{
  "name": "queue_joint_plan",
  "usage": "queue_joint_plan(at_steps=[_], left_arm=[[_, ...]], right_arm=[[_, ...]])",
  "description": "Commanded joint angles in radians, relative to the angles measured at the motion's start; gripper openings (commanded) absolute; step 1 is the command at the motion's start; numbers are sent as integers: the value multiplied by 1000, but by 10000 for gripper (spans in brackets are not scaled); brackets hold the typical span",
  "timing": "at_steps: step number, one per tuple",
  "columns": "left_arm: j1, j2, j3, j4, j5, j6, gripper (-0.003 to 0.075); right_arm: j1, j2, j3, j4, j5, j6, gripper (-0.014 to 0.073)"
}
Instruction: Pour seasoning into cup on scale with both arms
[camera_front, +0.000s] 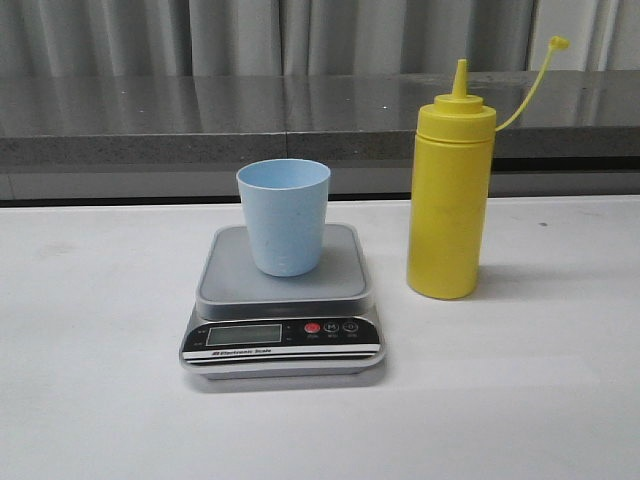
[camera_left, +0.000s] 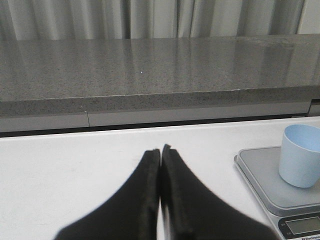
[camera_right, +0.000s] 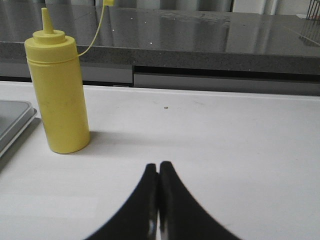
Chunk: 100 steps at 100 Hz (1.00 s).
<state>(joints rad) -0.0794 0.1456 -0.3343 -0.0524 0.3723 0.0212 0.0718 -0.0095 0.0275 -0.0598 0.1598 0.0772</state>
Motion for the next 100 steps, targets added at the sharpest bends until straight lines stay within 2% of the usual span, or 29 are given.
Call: queue_joint_plan(at_steps=[1, 16, 27, 39, 56, 65, 78, 86, 100], left_arm=[[1, 11, -25, -10, -77, -10, -20], [1, 11, -25, -10, -77, -10, -20], [1, 11, -25, -10, -77, -10, -20], [1, 11, -25, -10, -77, -10, -20], [1, 11, -25, -10, -77, -10, -20], [1, 11, -25, -10, -77, -10, -20], [1, 11, -25, -10, -77, -10, -20], [1, 11, -25, -10, -77, -10, -20], [1, 11, -25, -10, -77, -10, -20]], right_arm=[[-5, -20, -22, -14, -99, -2, -67], [-4, -20, -23, 5, -276, -1, -67], [-4, 4, -58, 83, -299, 8, -67], [-4, 77, -152, 119, -213, 8, -67], [-4, 241, -362, 119, 47, 8, -67], [-4, 340, -459, 119, 105, 7, -67], [-4, 460, -530, 118, 28, 7, -67], [0, 529, -533, 117, -81, 7, -67], [16, 637, -533, 115, -173, 7, -66]])
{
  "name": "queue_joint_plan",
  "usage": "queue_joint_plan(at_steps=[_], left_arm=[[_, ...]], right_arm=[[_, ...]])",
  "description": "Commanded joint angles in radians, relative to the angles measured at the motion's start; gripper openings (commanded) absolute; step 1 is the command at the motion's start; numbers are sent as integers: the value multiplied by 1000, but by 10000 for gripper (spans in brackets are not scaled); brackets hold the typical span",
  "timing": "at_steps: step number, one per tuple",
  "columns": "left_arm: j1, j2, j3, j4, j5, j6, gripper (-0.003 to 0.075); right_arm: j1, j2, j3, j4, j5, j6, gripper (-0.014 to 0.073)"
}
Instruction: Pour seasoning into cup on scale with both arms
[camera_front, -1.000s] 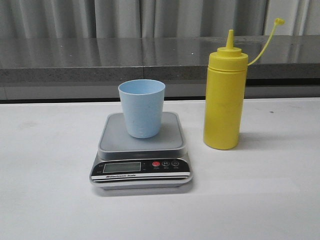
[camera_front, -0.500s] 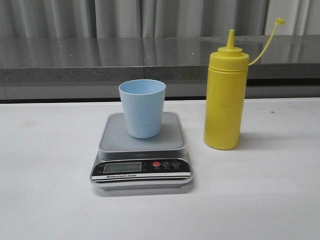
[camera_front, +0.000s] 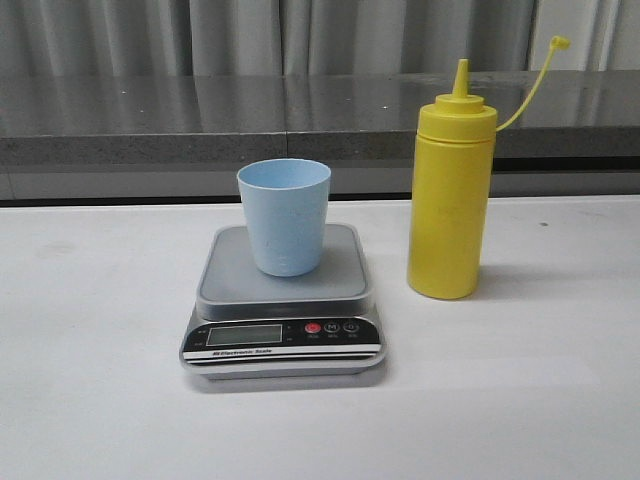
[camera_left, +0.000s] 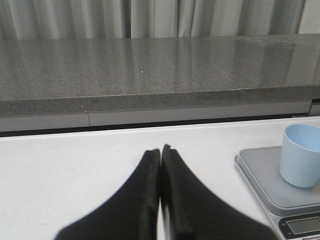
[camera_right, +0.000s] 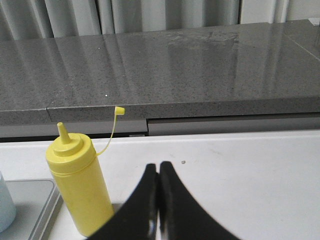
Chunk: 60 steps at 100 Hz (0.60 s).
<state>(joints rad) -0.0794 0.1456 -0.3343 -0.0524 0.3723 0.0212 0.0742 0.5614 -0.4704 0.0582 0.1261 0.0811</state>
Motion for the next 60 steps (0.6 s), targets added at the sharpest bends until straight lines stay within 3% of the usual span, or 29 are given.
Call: queue_joint_plan(at_steps=[1, 11, 18, 25, 34, 41, 60], left_arm=[[1, 11, -25, -10, -77, -10, -20], [1, 11, -25, -10, -77, -10, -20], [1, 11, -25, -10, -77, -10, -20], [1, 11, -25, -10, -77, -10, -20], [1, 11, -25, -10, -77, -10, -20], [1, 11, -25, -10, -77, -10, -20], [1, 11, -25, -10, -77, -10, -20]], right_arm=[[15, 71, -35, -3, -143, 3, -65], [40, 143, -35, -3, -183, 3, -25], [66, 179, -35, -3, -206, 3, 76], [96, 211, -35, -4, -222, 3, 244], [133, 252, -35, -4, -233, 3, 524], [152, 284, -35, -4, -240, 3, 675], [168, 365, -35, -10, -256, 3, 636]])
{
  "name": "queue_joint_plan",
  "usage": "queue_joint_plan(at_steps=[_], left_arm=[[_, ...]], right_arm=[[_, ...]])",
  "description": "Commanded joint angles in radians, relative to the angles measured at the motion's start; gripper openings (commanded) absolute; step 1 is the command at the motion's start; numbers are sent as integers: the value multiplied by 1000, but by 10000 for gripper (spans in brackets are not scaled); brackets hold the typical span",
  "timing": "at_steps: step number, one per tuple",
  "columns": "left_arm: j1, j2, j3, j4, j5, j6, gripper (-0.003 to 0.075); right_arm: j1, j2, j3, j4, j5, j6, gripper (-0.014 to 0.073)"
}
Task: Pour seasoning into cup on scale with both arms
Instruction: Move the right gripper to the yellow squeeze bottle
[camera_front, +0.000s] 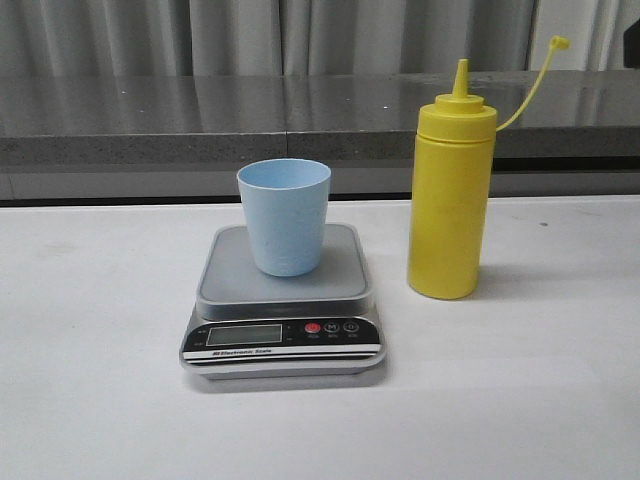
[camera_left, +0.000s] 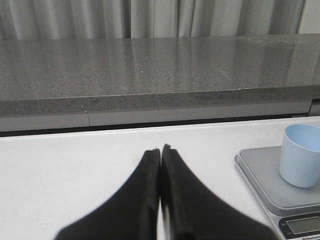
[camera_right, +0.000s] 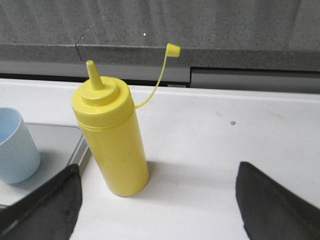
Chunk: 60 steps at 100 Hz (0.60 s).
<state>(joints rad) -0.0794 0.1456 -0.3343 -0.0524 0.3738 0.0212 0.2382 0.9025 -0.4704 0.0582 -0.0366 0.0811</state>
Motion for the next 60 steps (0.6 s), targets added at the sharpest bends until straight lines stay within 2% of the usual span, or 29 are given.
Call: queue_joint_plan(at_steps=[1, 16, 26, 41, 60], left_arm=[[1, 11, -25, -10, -78, -10, -20], [1, 11, -25, -10, -78, -10, -20], [1, 11, -25, -10, -78, -10, -20], [1, 11, -25, -10, -78, -10, -20], [1, 11, -25, -10, -78, -10, -20]], right_arm=[[4, 30, -35, -10, -96, 3, 636], [4, 95, -27, -11, -111, 3, 636], [5, 148, -1, -18, -179, 3, 636], [24, 223, 68, -34, -404, 3, 636], [60, 360, 129, -114, -673, 4, 636]])
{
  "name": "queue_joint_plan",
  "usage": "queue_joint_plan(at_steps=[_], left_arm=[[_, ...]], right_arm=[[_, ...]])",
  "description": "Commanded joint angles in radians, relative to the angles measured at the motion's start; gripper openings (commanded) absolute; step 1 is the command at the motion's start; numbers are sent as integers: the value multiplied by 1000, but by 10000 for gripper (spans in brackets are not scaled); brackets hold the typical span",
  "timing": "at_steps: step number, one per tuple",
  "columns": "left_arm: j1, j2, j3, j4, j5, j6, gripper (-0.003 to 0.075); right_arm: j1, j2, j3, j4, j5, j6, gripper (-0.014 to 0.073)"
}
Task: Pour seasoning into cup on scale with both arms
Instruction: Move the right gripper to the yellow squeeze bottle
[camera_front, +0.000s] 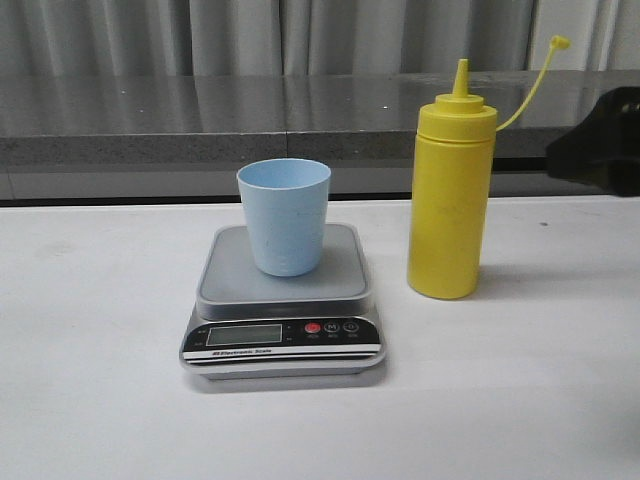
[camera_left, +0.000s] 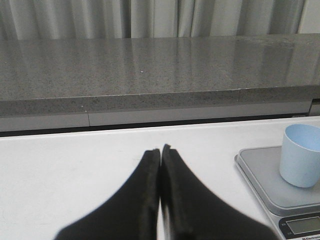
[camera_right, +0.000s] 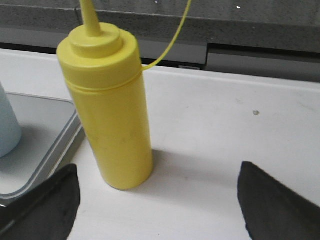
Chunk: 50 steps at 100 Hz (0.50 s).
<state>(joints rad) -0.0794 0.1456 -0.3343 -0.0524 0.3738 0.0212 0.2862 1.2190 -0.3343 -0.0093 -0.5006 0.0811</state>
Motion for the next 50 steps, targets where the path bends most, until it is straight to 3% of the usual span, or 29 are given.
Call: queue_joint_plan(at_steps=[1, 50], left_arm=[[1, 11, -25, -10, -78, -10, -20], [1, 11, -25, -10, -78, -10, -20]], right_arm=[[15, 55, -7, -48, -215, 4, 636], [16, 412, -20, -155, -692, 4, 636]])
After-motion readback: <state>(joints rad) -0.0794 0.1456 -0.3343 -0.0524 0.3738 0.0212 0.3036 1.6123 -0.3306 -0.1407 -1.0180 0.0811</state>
